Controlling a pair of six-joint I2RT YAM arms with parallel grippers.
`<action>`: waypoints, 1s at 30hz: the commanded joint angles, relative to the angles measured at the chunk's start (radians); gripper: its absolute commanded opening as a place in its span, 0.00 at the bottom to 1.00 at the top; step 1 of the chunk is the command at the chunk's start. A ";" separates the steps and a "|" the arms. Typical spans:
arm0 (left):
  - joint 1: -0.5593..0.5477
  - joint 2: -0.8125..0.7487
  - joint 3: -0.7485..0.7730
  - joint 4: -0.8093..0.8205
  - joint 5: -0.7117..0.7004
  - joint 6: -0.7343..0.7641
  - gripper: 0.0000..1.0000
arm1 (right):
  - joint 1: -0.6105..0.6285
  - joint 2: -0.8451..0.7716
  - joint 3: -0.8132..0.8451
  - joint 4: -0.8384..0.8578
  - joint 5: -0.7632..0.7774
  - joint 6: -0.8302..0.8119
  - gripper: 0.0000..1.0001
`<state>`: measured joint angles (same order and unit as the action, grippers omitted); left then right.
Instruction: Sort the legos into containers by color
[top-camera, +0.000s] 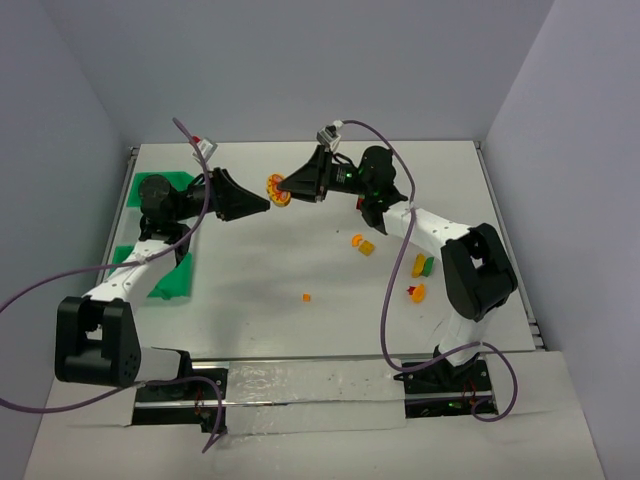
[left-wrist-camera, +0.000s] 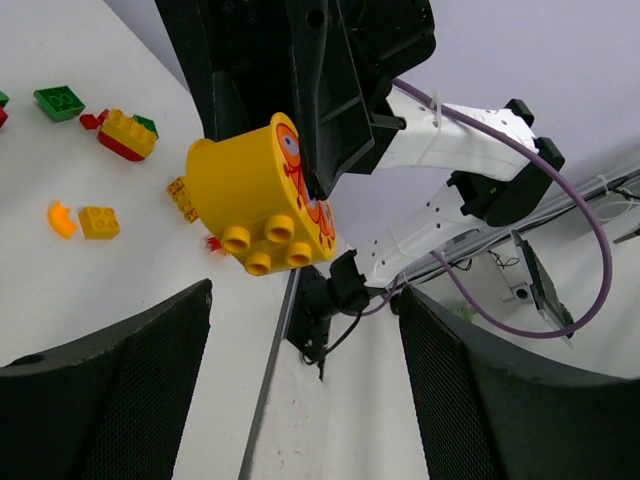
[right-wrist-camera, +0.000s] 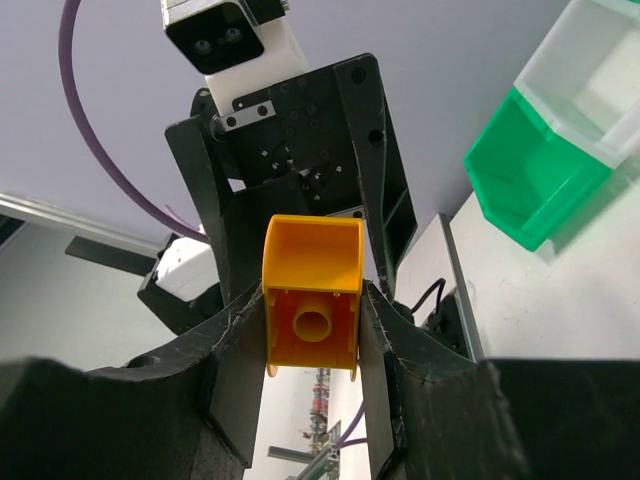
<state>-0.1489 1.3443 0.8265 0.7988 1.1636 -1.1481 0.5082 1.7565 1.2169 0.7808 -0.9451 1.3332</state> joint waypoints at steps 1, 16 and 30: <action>-0.024 0.014 0.026 0.077 -0.020 -0.043 0.79 | 0.015 -0.037 -0.010 0.032 -0.007 -0.039 0.00; -0.052 0.030 0.048 -0.008 -0.043 -0.010 0.59 | 0.039 -0.045 0.006 -0.059 0.006 -0.128 0.00; -0.050 -0.002 -0.005 0.036 -0.053 -0.036 0.00 | 0.048 -0.042 0.014 -0.131 0.007 -0.176 0.12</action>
<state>-0.1919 1.3886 0.8194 0.7746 1.1286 -1.2249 0.5371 1.7453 1.2167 0.7113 -0.9409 1.1818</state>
